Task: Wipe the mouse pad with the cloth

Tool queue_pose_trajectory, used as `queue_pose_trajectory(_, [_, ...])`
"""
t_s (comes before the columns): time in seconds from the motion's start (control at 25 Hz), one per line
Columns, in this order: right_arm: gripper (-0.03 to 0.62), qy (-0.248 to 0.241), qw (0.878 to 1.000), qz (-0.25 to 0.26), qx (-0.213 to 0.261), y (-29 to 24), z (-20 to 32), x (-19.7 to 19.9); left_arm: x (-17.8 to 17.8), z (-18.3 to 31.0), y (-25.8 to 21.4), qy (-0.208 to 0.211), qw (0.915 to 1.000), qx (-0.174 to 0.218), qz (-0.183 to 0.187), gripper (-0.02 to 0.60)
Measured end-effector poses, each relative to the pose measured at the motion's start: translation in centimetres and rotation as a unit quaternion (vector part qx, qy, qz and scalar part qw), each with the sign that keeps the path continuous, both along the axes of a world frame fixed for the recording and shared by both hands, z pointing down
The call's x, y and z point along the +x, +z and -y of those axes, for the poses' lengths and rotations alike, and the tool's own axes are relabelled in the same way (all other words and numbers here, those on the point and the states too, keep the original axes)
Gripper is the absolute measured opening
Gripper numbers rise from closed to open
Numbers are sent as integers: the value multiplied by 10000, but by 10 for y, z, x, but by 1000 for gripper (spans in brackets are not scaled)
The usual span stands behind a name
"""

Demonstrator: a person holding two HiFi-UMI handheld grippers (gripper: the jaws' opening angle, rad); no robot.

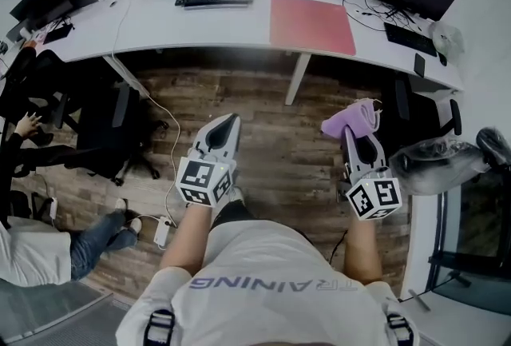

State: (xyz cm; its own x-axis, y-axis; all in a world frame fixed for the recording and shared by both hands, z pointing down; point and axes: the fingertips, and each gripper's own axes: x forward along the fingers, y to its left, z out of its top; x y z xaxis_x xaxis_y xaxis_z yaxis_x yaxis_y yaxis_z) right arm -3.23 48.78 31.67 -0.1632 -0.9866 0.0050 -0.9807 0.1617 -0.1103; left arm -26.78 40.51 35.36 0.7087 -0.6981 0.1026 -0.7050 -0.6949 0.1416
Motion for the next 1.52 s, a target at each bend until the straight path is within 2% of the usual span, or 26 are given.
queue_pose_trajectory(0.48, [95,92,9997,-192,-104,1,110,-59,-55,110,12,177,9998,-113,-9,31])
queue_pose_trajectory(0.8, [95,47,9995,-236,-205,4,169,-64,-54,166,15,271,9995,-156,-31,31])
queue_pose_trajectory(1.12, [95,-161,9993,-299,-180,5,238,-28,-20,230,14,107,9998,-150,-19,31])
queue_pose_trajectory(1.36, [95,-324,9990,-199,-225,11,292,25,31,279,11,-63,9999,-146,47,31])
queue_pose_trajectory(1.52, [95,-377,9989,-91,-272,17,330,80,80,310,13,-165,9996,-169,132,31])
